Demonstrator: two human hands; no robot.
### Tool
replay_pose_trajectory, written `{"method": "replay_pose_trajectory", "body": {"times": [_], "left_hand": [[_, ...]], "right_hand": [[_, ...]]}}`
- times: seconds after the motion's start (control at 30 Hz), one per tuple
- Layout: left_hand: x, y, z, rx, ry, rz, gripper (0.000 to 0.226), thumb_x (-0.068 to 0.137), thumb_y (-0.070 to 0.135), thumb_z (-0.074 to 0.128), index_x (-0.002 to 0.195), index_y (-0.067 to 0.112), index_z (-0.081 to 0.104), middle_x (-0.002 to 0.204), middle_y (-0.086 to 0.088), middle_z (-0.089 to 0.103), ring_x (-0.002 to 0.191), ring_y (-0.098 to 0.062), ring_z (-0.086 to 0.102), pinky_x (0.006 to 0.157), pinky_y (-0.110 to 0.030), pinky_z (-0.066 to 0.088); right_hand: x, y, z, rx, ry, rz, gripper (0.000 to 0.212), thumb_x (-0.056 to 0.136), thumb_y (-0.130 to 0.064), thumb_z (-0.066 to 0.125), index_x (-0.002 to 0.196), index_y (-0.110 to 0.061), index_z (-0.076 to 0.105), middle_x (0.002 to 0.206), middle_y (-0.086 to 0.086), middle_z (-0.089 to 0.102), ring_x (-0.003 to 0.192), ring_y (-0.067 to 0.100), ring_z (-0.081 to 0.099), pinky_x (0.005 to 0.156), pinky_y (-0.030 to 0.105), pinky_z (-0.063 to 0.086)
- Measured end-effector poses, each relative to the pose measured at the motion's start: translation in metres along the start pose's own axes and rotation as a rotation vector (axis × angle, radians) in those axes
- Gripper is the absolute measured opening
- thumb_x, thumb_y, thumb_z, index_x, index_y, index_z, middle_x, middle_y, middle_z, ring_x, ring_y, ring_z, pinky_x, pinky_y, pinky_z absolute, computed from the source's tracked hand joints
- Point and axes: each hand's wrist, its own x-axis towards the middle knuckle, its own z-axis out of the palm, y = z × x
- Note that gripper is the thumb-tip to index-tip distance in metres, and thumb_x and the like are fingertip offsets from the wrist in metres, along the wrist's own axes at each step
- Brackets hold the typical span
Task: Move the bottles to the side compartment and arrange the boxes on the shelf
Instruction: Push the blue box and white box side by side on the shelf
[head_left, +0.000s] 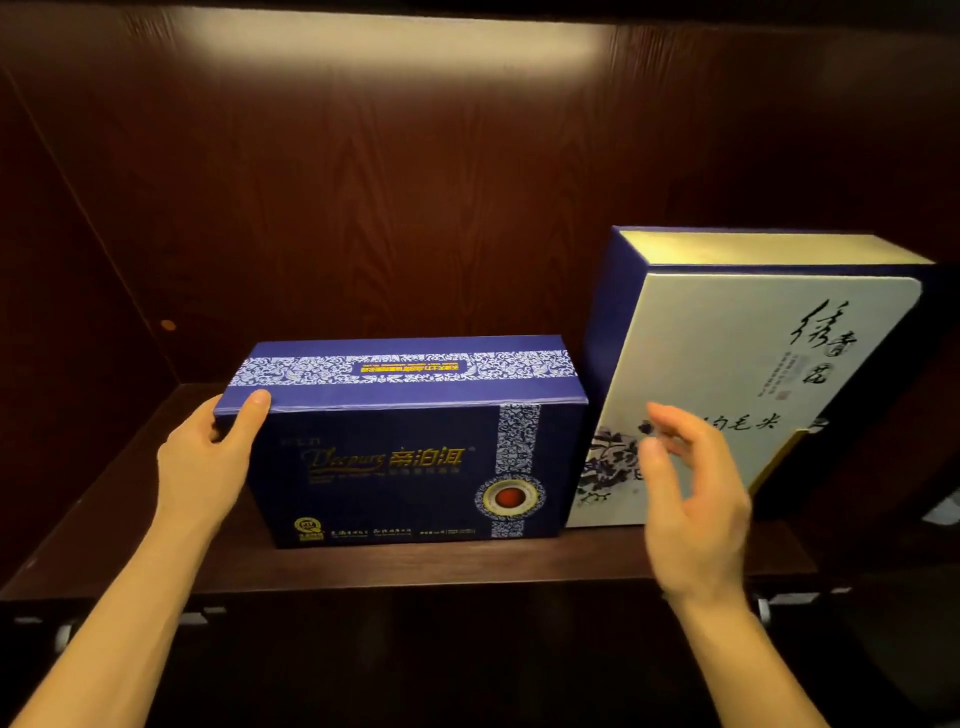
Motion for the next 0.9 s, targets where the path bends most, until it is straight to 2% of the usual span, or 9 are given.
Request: {"method": "replay_pose_trajectory", "body": {"times": [0.1,0.17,0.23,0.33,0.43,0.57,0.73,0.8,0.9], "left_hand": [[-0.001,0.002,0.003,0.001,0.019,-0.025,0.043,0.085,0.072,0.050,0.110,0.038,0.060,0.102,-0.003,0.063,0.091,-0.027,0.058,0.075,-0.049,0.045],[0.000,0.002,0.004,-0.017,0.023,-0.037,0.050,0.081,0.076,0.050,0.112,0.038,0.062,0.105,-0.004,0.064,0.093,-0.028,0.059,0.079,-0.051,0.047],[0.001,0.002,0.005,-0.059,0.031,-0.060,0.052,0.079,0.076,0.054,0.112,0.037,0.064,0.109,-0.005,0.067,0.098,-0.029,0.062,0.082,-0.054,0.049],[0.001,0.003,0.007,-0.109,0.036,-0.088,0.043,0.079,0.074,0.058,0.105,0.042,0.066,0.113,-0.004,0.069,0.104,-0.030,0.065,0.086,-0.058,0.051],[0.000,0.004,0.009,-0.138,0.040,-0.094,0.037,0.078,0.073,0.061,0.100,0.044,0.069,0.114,-0.003,0.069,0.107,-0.029,0.065,0.088,-0.059,0.051],[0.001,0.001,0.012,-0.152,0.057,-0.080,0.053,0.079,0.069,0.062,0.117,0.032,0.067,0.116,-0.006,0.069,0.109,-0.034,0.065,0.091,-0.059,0.051],[0.003,0.003,0.016,-0.158,0.031,-0.096,0.035,0.078,0.071,0.062,0.100,0.045,0.071,0.116,-0.011,0.070,0.111,-0.037,0.064,0.094,-0.064,0.049],[0.004,0.001,0.018,-0.148,0.028,-0.096,0.028,0.078,0.073,0.062,0.094,0.051,0.070,0.114,-0.008,0.071,0.110,-0.037,0.065,0.093,-0.064,0.050],[0.007,-0.005,0.018,-0.140,0.039,-0.089,0.036,0.076,0.078,0.062,0.096,0.050,0.070,0.112,-0.003,0.071,0.106,-0.031,0.066,0.090,-0.062,0.051]], "right_hand": [[0.019,0.039,-0.041,-0.025,0.171,0.130,0.032,0.097,-0.028,0.057,0.128,-0.022,0.056,0.127,0.003,0.058,0.111,0.020,0.059,0.094,0.029,0.047],[0.031,0.069,-0.065,-0.059,0.227,0.259,0.044,0.098,-0.030,0.059,0.139,-0.015,0.047,0.140,0.011,0.048,0.121,0.026,0.055,0.101,0.044,0.048],[0.042,0.095,-0.084,-0.089,0.225,0.342,0.058,0.098,-0.030,0.061,0.148,-0.015,0.036,0.152,0.013,0.035,0.133,0.029,0.047,0.107,0.051,0.044],[0.055,0.125,-0.099,-0.149,0.136,0.422,0.079,0.094,-0.027,0.067,0.155,-0.021,0.019,0.162,0.011,0.020,0.145,0.032,0.033,0.112,0.048,0.037],[0.068,0.148,-0.103,-0.082,0.068,0.499,0.091,0.090,-0.016,0.071,0.158,-0.024,0.012,0.164,0.011,0.020,0.148,0.026,0.027,0.114,0.042,0.031],[0.075,0.165,-0.102,0.055,-0.040,0.592,0.089,0.089,-0.009,0.071,0.158,-0.024,0.017,0.163,0.011,0.027,0.147,0.022,0.030,0.105,0.033,0.031],[0.072,0.174,-0.104,0.010,-0.028,0.587,0.089,0.086,-0.012,0.073,0.156,-0.028,0.022,0.160,0.008,0.034,0.126,0.010,0.038,0.095,0.032,0.034],[0.073,0.176,-0.106,-0.004,-0.029,0.582,0.088,0.086,-0.012,0.073,0.156,-0.027,0.023,0.159,0.009,0.036,0.129,0.013,0.040,0.095,0.032,0.035],[0.075,0.179,-0.108,-0.017,-0.034,0.572,0.087,0.085,-0.010,0.073,0.155,-0.028,0.026,0.158,0.010,0.038,0.137,0.023,0.042,0.096,0.033,0.036]]}}
